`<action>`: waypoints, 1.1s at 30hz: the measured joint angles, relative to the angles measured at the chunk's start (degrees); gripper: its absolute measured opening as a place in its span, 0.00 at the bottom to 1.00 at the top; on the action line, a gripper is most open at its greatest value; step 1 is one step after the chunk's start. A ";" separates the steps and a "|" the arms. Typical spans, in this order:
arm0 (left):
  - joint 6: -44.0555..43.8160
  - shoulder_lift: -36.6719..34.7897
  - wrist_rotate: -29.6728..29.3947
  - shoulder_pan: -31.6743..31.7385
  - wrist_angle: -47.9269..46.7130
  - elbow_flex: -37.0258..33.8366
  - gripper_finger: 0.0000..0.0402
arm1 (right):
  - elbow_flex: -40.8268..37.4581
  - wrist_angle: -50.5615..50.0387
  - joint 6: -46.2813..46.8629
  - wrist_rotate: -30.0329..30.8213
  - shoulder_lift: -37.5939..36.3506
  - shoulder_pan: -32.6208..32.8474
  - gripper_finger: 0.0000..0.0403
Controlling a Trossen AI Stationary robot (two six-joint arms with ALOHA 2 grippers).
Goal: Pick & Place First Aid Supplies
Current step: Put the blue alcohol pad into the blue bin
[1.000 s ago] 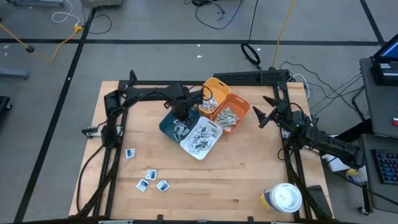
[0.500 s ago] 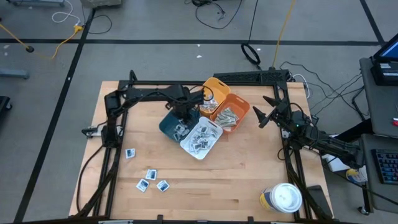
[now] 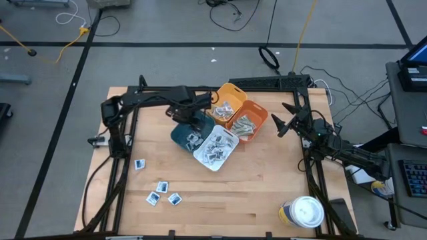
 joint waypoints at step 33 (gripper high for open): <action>-37.24 -16.64 2.60 -41.54 3.68 -19.90 0.49 | 0.00 0.00 -0.02 0.00 0.00 0.02 0.94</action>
